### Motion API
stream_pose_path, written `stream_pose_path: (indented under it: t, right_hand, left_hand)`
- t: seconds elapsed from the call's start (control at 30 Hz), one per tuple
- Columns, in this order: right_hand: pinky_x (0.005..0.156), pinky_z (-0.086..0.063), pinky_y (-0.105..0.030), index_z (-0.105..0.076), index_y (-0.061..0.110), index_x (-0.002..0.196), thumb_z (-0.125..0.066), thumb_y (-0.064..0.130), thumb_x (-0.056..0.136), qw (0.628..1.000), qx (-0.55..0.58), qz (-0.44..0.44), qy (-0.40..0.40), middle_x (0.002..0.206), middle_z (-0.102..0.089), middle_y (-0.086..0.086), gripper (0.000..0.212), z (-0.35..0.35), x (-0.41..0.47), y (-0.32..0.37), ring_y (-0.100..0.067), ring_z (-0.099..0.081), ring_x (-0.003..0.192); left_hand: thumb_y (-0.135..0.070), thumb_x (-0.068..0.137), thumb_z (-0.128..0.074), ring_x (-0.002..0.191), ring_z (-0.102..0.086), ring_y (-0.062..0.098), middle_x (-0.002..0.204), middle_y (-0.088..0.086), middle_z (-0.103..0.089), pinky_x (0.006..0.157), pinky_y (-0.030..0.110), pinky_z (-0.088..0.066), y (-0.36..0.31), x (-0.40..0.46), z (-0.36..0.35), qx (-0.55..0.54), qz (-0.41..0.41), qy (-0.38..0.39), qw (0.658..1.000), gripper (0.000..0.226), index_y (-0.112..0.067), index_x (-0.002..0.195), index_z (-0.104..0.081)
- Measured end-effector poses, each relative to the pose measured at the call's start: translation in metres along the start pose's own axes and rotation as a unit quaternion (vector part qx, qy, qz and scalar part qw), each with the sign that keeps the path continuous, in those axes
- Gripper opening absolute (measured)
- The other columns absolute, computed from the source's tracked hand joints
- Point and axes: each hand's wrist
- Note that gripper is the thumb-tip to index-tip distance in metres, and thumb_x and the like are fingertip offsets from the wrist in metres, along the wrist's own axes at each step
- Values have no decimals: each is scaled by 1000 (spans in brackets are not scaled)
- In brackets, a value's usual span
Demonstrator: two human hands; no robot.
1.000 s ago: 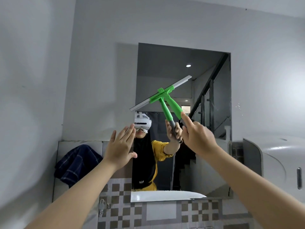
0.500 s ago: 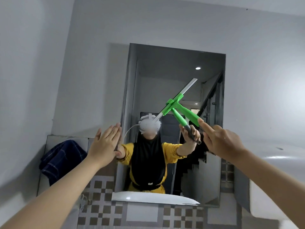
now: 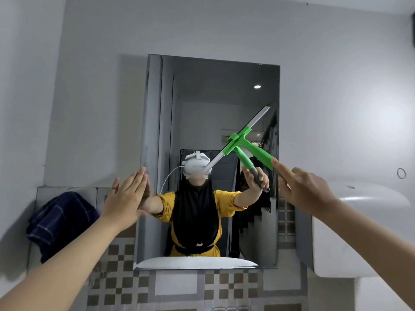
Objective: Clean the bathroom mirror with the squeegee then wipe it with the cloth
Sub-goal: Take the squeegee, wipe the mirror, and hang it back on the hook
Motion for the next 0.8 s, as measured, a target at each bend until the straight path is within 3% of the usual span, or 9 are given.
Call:
stream_pose_path:
  t: [0.1,0.2,0.3,0.4,0.43,0.5,0.57,0.7,0.8]
  right_hand:
    - [33,-36,-26,-45,16,132,-66,10,80,1000,6,-26,-8,55,-51,-13,56,2,-12,-8,-29,-44,32]
    - [37,-32,-25,-40,19,131,-65,8,81,997,7,-66,-26,55,-53,-14,58,3,-28,-15,-29,-43,34]
    - [40,-35,-29,-40,18,129,-65,8,82,994,16,-101,-42,57,-57,-19,54,-1,-39,-12,-37,-52,38]
    - [38,-44,-35,-36,15,129,-58,3,83,991,72,-105,-31,59,-58,-19,51,-10,-44,4,-36,-53,42]
    - [38,-44,-36,-37,13,128,-56,1,84,989,94,-114,-30,63,-59,-17,50,-11,-46,13,-33,-52,43]
    - [38,-42,-34,-41,9,127,-55,-2,82,981,118,-149,-42,70,-59,-15,48,-16,-50,31,-31,-51,46]
    - [42,-44,-38,-44,6,128,-54,0,84,971,134,-194,-46,72,-61,-17,46,-18,-51,52,-32,-53,50]
    - [41,-28,-23,-40,11,132,-48,8,92,935,189,-298,-45,57,-47,4,41,-17,-47,95,-13,-45,46]
    - [40,-28,-22,-36,13,133,-44,13,95,909,234,-340,-54,59,-49,0,40,-19,-40,122,-12,-45,47]
  left_hand:
    - [-34,70,-75,143,-9,22,156,4,-8,112,44,5,2,1,-3,-6,0,3,1000,100,-11,147,-14]
    - [-34,69,-77,143,-9,22,154,3,-7,105,29,24,3,1,-5,-24,-5,6,1000,104,-10,146,-13]
    - [-48,71,-72,140,13,8,153,3,-8,103,25,26,8,2,-8,-10,-11,1,1000,103,-10,146,-13]
    - [-81,74,-14,135,27,2,151,5,-14,108,28,23,12,4,-13,10,-14,24,1000,103,-5,144,-19]
    - [-80,75,-17,138,23,6,153,9,-13,110,31,21,13,3,-16,23,-16,30,999,102,-4,143,-21]
    - [-67,70,-57,141,19,13,156,8,-9,111,36,19,15,4,-21,54,-16,34,998,104,-5,145,-20]
    - [-51,57,-79,143,10,18,156,7,-8,111,39,16,15,3,-22,51,-19,30,998,116,-7,145,-18]
    - [-40,52,-86,140,-20,30,155,10,-13,110,53,-16,13,3,-19,38,-30,9,999,118,-4,144,-20]
    - [-38,59,-83,141,-17,29,155,9,-8,109,54,-17,12,1,-17,29,-34,1,999,114,-4,145,-17]
Point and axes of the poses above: each hand's wrist, its own x-axis towards the middle knuckle, its own z-axis out of the back of the hand, y = z × x
